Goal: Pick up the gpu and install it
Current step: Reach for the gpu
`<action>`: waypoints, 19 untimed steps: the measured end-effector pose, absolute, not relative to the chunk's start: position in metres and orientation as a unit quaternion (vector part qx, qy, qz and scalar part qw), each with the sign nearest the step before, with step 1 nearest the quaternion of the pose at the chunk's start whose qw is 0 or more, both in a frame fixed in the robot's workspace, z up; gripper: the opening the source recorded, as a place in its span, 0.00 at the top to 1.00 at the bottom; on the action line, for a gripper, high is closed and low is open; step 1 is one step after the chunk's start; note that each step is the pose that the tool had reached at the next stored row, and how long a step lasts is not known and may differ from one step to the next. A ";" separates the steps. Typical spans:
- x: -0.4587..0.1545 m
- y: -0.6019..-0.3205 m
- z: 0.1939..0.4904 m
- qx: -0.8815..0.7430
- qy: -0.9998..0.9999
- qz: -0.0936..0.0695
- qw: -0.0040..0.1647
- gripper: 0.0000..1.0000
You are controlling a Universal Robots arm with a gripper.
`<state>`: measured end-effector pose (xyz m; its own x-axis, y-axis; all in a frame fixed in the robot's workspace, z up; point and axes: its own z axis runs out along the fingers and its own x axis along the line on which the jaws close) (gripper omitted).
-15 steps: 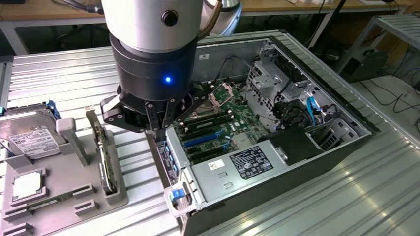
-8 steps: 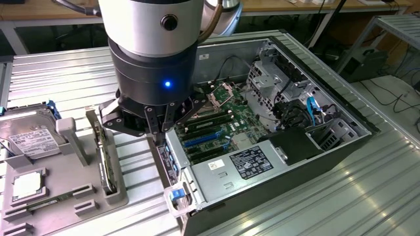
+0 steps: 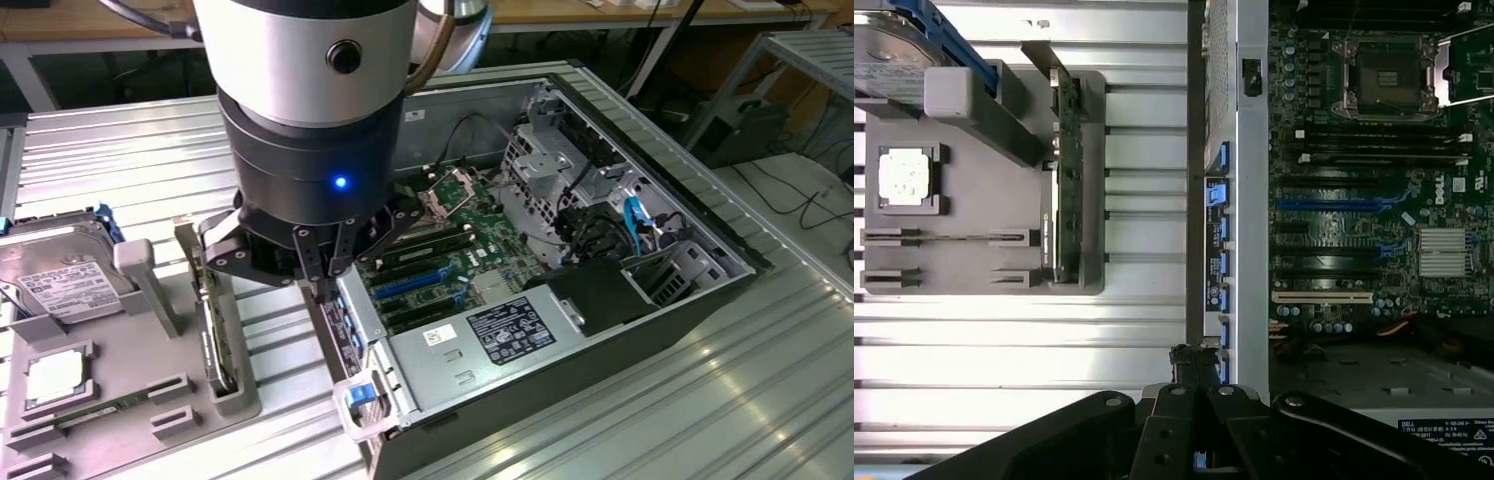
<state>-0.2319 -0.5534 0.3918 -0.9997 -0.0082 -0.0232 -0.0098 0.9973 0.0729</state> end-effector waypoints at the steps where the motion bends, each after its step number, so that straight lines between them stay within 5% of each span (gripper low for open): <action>1: -0.232 -0.554 0.392 -0.005 0.999 0.037 0.011 0.89; 19: -0.237 -0.568 0.392 -0.005 0.999 0.037 0.011 0.89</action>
<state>-0.2367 -0.5684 0.3916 -0.9997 -0.0091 -0.0232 -0.0108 0.9972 0.0736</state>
